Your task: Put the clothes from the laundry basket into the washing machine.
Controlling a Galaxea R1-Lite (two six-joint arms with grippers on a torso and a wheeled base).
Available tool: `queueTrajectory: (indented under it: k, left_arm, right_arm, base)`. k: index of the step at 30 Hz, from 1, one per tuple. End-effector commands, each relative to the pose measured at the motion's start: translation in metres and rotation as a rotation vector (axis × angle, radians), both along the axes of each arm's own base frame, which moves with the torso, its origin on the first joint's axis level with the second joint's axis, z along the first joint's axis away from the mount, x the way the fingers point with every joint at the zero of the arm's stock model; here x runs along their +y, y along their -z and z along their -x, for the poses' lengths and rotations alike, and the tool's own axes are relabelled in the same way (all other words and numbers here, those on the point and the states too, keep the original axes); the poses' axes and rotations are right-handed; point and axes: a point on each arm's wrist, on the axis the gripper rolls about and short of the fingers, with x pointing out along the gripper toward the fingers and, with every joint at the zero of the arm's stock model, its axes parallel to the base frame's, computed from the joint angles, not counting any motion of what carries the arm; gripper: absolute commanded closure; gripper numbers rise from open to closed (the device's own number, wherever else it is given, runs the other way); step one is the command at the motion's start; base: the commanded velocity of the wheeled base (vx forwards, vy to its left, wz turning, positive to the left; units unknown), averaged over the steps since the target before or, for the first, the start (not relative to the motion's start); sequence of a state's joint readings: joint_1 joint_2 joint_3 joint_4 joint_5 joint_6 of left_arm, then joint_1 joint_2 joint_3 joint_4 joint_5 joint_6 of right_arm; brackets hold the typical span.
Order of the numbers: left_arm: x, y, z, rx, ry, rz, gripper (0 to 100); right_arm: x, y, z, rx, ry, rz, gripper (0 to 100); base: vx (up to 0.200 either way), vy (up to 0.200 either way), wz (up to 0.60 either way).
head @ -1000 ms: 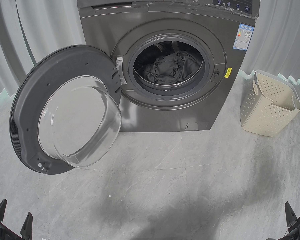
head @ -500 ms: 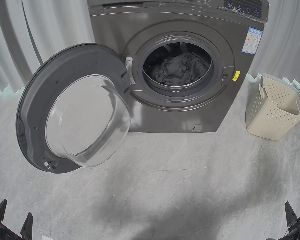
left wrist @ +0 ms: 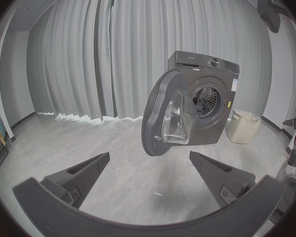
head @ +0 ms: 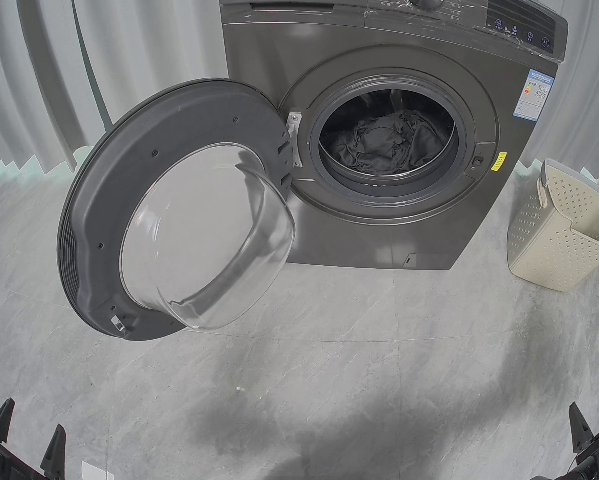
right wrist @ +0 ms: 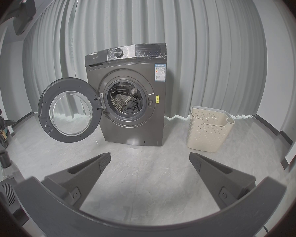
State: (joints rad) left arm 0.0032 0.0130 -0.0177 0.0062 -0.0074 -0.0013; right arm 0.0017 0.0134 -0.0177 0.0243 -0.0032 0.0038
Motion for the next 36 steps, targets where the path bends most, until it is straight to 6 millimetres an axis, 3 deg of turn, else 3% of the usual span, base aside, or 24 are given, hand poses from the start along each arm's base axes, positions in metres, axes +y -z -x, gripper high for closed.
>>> queueTrajectory:
  k: [1,5,18,20,21,23,29,36]
  left_arm:
    - [0.000,0.005,-0.001,0.009,-0.001,0.000,0]
    - [0.000,0.004,-0.001,0.008,0.003,-0.009,0]
    - [0.000,0.003,0.000,-0.009,-0.004,-0.014,0]
    - [0.000,-0.007,0.002,-0.066,-0.004,-0.001,0]
    - [0.000,-0.033,0.008,-0.155,0.007,0.004,0]
    - [0.000,-0.052,0.012,-0.175,0.022,0.003,0]
    - [0.000,-0.066,-0.004,-0.028,0.174,0.010,0]
    - [-0.003,-0.080,-0.031,0.043,0.233,0.011,0]
  right_arm:
    - [0.000,0.002,0.000,-0.005,-0.002,0.001,0]
    - [0.000,0.002,0.000,-0.005,0.000,0.001,0]
    - [0.000,0.003,0.000,-0.003,-0.001,-0.002,0]
    - [0.000,0.003,0.000,-0.003,0.000,-0.002,0]
    - [0.000,0.003,0.000,-0.003,0.000,-0.002,0]
    - [0.000,0.003,0.000,-0.003,-0.001,-0.002,0]
    - [0.000,0.003,0.000,-0.005,0.000,-0.002,0]
    - [0.000,0.002,0.000,-0.005,-0.005,0.002,0]
  base:
    - [0.000,0.200,0.00]
    - [0.000,0.200,0.00]
    - [0.000,0.000,0.00]
    - [0.000,0.000,0.00]
    - [0.000,0.000,0.00]
    - [0.000,0.000,0.00]
    - [0.000,0.000,0.00]
    - [0.000,0.000,0.00]
